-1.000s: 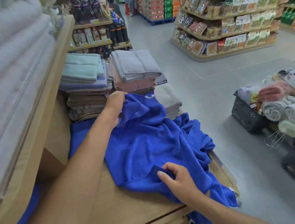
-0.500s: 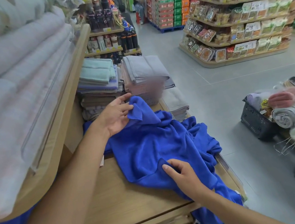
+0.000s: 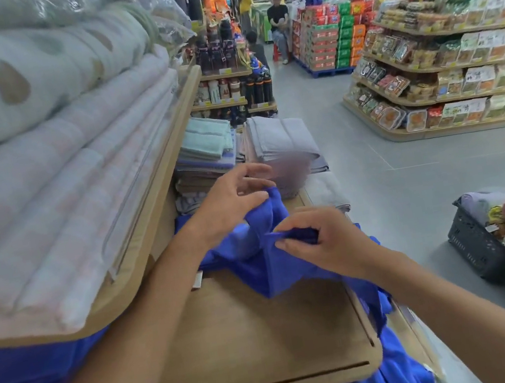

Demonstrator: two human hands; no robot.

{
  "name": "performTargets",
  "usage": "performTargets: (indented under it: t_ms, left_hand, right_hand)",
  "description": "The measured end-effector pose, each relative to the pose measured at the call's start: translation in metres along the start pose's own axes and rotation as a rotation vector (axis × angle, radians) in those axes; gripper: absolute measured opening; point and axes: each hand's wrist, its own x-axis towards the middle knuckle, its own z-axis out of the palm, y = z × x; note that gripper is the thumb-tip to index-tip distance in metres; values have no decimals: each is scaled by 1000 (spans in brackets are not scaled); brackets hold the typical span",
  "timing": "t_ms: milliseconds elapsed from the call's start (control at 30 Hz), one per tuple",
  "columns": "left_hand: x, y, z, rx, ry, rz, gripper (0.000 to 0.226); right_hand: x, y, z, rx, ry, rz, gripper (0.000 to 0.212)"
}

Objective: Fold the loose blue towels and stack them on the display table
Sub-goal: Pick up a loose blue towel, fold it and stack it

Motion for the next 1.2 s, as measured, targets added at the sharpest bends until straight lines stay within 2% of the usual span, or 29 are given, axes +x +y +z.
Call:
performTargets:
  t_ms: [167, 267, 333, 433, 533, 633, 800, 933, 1067, 1200]
  left_hand:
    - [-21, 16, 20, -546, 74, -207, 20]
    - [-38, 19, 31, -655, 79, -254, 34]
    - [-48, 19, 39, -643, 65, -217, 44]
    - [-61, 18, 54, -601, 106, -124, 49]
    - [-68, 19, 67, -481, 191, -53, 36]
    - [-69, 19, 72, -518, 306, -52, 15]
    - [-64, 25, 65, -465, 292, -80, 9]
    - [-57, 30, 49, -299, 402, -112, 6]
    - [-54, 44, 42, -203, 330, -89, 17]
    - [-59, 52, 47, -199, 259, -59, 22]
  right_hand:
    - [8, 5, 0, 22, 182, 5, 8]
    - [6, 7, 1, 31, 254, 12, 10]
    - [3, 11, 1, 59, 282, 27, 6]
    - [-1, 12, -2, 102, 295, 25, 5]
    - [-3, 8, -5, 111, 295, 12, 8]
    - [-4, 8, -7, 109, 274, 25, 5]
    - [-2, 5, -10, 86, 241, 45, 10]
    - [-3, -4, -20, 193, 142, -34, 6]
    - [12, -19, -32, 185, 185, -107, 8]
    - [24, -20, -36, 104, 295, -55, 8]
